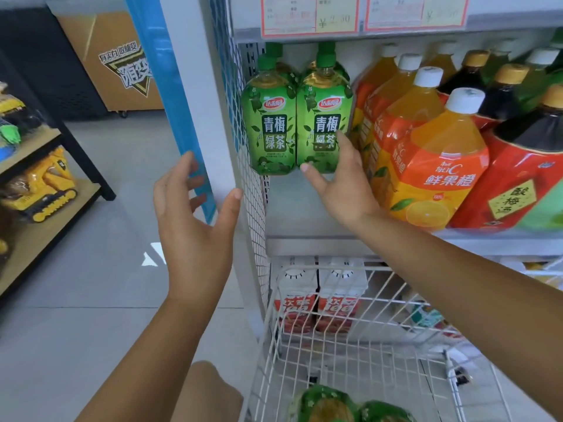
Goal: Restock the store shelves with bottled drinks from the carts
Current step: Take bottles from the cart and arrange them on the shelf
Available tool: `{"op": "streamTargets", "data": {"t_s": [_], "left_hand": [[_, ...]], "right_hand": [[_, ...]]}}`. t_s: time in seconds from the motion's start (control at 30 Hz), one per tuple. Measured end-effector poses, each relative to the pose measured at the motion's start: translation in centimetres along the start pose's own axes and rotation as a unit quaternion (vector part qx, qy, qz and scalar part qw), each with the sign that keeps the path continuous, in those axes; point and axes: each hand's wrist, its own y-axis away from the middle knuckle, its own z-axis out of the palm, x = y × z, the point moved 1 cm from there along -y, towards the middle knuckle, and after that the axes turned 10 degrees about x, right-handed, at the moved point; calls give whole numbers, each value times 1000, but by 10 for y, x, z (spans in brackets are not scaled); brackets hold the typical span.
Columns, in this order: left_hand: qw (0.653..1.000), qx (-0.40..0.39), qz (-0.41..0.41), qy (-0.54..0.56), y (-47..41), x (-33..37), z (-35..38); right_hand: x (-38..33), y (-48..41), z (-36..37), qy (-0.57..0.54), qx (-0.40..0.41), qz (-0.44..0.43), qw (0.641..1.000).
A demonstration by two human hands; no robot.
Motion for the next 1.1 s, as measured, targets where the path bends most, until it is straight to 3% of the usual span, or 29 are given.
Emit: {"op": "streamTargets", "data": {"t_s": [0.07,0.17,0.27,0.33,0.47,0.57,0.73,0.83,0.93,0.97,1.0,1.1], "left_hand": [[999,-21,48,-14,22,2,-10],[980,-172,104,-13,57,0,-21],[934,-350,75,6,83,-9,-25],[911,-408,62,2,94,-14,-24],[907,-415,63,-32,100,-18,-21],[908,-410,69,-50,101,-17,-19],[879,-467,62,-71,94,-13,-21],[823,-563,24,-71,80,-5,-25],[715,-696,-44,-51,68,6,-19],[701,-709,-70,-23,63,10,-13],[712,-695,-100,16,59,13,-4],[790,-590,-146,83,51,24,17]], "right_hand": [[-10,36,-27,-18,-66,-61,996],[-16,84,-65,31,-260,-94,960],[-10,130,-86,148,-522,-99,834],[-8,156,-93,167,-604,-100,773],[-15,186,-91,202,-578,-120,782],[-21,208,-84,189,-516,-149,822],[-9,195,-84,92,-431,-15,898],[-17,162,-99,29,-387,-11,921],[-38,125,-120,-20,-365,-89,927],[-45,115,-126,-38,-353,-114,928],[-49,107,-130,-52,-344,-134,928],[-55,93,-136,-77,-326,-155,930]]}}
